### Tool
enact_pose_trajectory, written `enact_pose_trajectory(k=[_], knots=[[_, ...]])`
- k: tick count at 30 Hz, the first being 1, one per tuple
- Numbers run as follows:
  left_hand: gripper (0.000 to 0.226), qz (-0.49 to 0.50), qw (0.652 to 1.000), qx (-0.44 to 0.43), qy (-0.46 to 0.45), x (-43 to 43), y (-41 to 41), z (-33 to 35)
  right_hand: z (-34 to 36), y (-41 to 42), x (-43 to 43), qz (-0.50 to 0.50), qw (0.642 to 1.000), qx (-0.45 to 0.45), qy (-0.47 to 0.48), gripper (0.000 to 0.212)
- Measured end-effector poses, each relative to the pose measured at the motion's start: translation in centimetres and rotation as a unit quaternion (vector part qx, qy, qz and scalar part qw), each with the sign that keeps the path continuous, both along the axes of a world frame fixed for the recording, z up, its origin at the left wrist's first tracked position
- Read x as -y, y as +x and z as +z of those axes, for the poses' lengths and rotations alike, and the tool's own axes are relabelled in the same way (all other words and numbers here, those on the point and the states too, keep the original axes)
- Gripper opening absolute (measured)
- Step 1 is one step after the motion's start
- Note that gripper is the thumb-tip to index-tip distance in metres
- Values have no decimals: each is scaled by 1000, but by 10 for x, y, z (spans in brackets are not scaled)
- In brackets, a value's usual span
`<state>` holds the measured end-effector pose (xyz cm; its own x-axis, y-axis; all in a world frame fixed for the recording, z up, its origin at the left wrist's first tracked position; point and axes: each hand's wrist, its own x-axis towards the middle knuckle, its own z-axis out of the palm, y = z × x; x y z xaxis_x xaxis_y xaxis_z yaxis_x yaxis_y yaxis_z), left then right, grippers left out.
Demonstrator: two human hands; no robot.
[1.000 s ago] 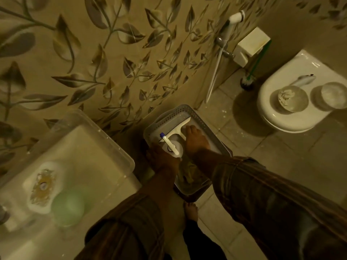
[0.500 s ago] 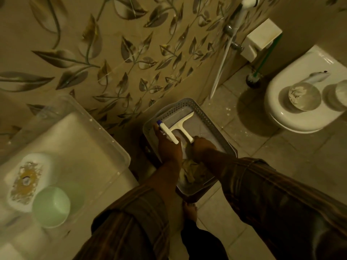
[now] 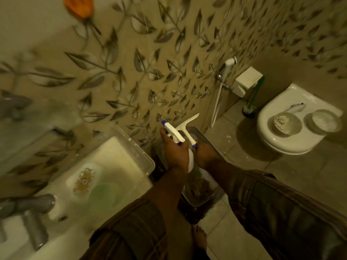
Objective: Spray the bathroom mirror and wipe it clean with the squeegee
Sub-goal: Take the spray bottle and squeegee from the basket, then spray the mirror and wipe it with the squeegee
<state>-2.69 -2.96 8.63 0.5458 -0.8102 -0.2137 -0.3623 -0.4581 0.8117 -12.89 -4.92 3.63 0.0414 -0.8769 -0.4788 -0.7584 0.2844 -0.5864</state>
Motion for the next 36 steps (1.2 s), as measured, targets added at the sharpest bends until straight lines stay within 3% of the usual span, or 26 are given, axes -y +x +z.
enact_pose_trajectory(k=[5, 11, 19, 27, 31, 36], knots=[[80, -25, 995, -37, -85, -7, 9, 94, 89, 11, -2, -29, 994, 45, -99, 29], [59, -18, 975, -38, -217, -27, 38, 226, 209, 40, -7, -70, 971, 76, -217, 32], [28, -9, 927, -7, -374, -93, 117, 381, 341, 93, -19, -29, 926, 43, -373, 28], [41, 42, 919, -12, -392, -165, 207, 469, 370, 104, -54, -65, 909, 16, -411, 25], [54, 92, 908, -3, -410, -193, 248, 507, 403, 138, -73, -68, 876, 66, -472, 22], [41, 101, 899, 61, -423, -222, 288, 555, 470, 206, -98, -28, 835, 195, -513, 16]])
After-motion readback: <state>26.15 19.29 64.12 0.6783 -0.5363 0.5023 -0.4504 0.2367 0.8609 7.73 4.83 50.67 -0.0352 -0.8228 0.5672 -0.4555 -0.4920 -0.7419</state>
